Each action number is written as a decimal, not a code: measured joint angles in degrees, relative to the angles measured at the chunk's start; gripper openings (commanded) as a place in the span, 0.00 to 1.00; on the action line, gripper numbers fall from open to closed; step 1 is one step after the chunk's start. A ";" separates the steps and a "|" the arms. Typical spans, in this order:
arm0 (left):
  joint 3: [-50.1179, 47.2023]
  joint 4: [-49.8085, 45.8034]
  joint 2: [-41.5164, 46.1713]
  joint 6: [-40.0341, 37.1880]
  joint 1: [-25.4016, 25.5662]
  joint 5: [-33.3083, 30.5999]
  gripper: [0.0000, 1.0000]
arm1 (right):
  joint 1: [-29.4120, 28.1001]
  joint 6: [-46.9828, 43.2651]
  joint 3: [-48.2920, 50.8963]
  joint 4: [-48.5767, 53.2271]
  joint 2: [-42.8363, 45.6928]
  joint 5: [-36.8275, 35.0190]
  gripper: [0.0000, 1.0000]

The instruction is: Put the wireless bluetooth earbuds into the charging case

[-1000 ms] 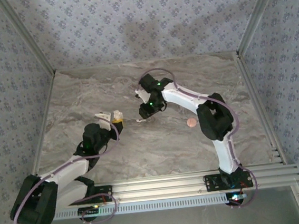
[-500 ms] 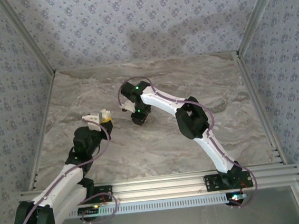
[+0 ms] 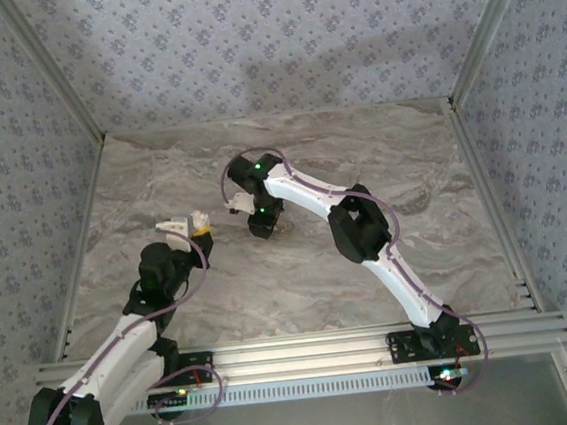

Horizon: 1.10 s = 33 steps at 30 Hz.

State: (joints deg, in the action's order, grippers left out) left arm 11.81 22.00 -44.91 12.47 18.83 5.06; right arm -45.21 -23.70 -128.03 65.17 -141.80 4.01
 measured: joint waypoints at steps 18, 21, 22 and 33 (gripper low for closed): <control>0.00 -0.87 0.63 0.00 -0.09 -0.02 0.10 | 3.15 4.02 -0.07 -4.79 -1.16 -0.20 0.49; 0.00 -0.90 0.63 0.00 -0.09 0.00 0.10 | 3.80 5.16 -0.17 -5.16 -1.16 -0.66 0.48; 0.00 -0.87 0.63 0.00 -0.09 0.00 0.10 | 4.02 5.55 -0.17 -5.25 -1.16 -0.83 0.48; 0.00 -0.87 0.61 0.00 -0.09 -0.02 0.10 | 4.61 13.53 -0.48 -3.76 0.13 2.01 0.46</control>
State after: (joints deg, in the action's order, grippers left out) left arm 11.81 21.12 -44.29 12.47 18.74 5.04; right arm -40.60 -10.17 -128.51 61.41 -141.67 6.02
